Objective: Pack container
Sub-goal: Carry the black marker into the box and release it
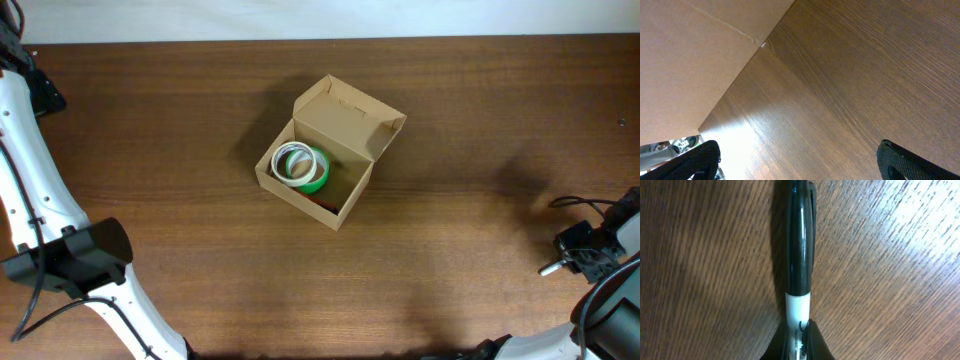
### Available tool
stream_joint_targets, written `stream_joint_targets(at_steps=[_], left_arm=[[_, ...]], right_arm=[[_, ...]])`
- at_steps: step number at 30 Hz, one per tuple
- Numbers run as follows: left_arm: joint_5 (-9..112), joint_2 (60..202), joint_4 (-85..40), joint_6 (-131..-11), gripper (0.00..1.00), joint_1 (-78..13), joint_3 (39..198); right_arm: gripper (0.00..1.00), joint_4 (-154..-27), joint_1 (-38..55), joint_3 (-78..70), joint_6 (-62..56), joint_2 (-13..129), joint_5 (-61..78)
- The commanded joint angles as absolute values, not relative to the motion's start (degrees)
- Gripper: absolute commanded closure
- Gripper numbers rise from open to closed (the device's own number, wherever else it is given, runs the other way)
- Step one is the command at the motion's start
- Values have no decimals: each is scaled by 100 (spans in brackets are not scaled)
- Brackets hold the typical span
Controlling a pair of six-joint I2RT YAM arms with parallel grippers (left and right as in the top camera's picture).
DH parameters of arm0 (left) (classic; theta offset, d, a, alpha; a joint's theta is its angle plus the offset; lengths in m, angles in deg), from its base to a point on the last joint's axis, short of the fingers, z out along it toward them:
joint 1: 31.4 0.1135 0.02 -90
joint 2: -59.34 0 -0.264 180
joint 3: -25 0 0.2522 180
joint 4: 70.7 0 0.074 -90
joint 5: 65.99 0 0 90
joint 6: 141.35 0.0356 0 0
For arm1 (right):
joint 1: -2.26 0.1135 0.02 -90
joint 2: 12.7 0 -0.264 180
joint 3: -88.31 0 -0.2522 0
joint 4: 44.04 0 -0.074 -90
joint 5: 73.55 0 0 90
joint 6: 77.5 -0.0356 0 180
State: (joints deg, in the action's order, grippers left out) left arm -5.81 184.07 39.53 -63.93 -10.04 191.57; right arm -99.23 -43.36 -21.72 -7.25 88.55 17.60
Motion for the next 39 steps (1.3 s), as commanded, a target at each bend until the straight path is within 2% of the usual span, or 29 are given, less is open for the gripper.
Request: stream_joint_targets(at_steps=[1,8,12,15,17,22,29,39], left_arm=[[-575,18383,3955,-6325,0,-986,19192],[-575,18383,3955,-6325,0,-986,19192],[-575,18383,3955,-6325,0,-986,19192],[-575,18383,3957,-6325,0,-986,19192],[-575,18383,3955,-6325,0,-986,19192],[-575,18383,3955,-6325,0,-986,19192],[-577,18383,3955,-6325,0,-986,19192],[-575,18383,3955,-6325,0,-986,19192]], right_arm=[[96,-9759,-4356,-2129,-731,8967,872],[96,-10382,-4052,-1027,298,8626,-2004],[96,-11506,-3453,282,768,8449,-2662],[96,-12360,-2682,1471,1382,8440,-2404],[96,-12732,-2022,2227,1566,8440,-1696],[96,-12892,-183,3528,1977,8444,-96],[96,-12719,1961,3749,3098,8766,387],[96,-13053,3235,3749,3371,10333,455]])
